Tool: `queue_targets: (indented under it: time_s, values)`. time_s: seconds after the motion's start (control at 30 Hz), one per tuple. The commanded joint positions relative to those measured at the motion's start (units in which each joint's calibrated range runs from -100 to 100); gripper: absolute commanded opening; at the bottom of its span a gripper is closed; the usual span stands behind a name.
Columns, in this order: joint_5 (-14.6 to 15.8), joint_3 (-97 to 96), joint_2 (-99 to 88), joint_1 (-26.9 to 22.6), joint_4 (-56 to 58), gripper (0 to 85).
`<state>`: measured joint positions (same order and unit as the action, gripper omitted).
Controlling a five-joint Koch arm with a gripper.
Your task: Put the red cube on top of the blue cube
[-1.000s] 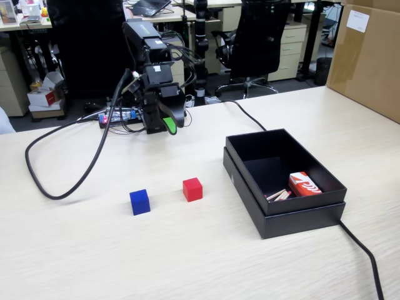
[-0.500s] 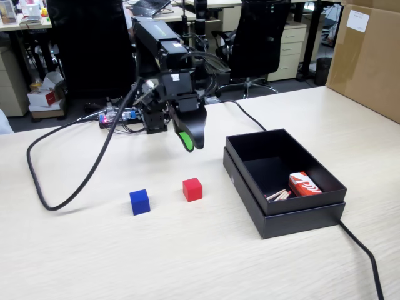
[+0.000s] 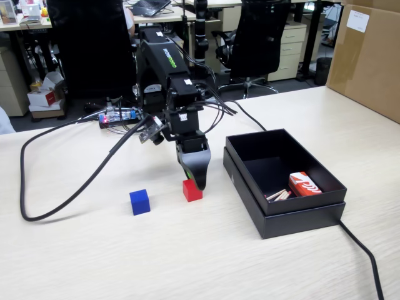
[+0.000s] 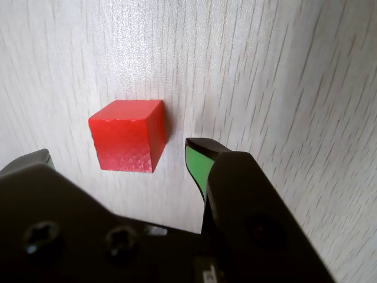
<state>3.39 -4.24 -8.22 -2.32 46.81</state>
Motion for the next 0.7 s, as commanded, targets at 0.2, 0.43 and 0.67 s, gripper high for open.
queue_targets:
  time_s: [0.2, 0.43, 0.67]
  values:
    - [-0.1, 4.6, 2.0, 0.7, 0.7, 44.9]
    - [-0.3, 4.8, 3.8, 1.0, 0.7, 42.0]
    - [-0.4, 5.2, 4.7, 0.8, 0.7, 19.5]
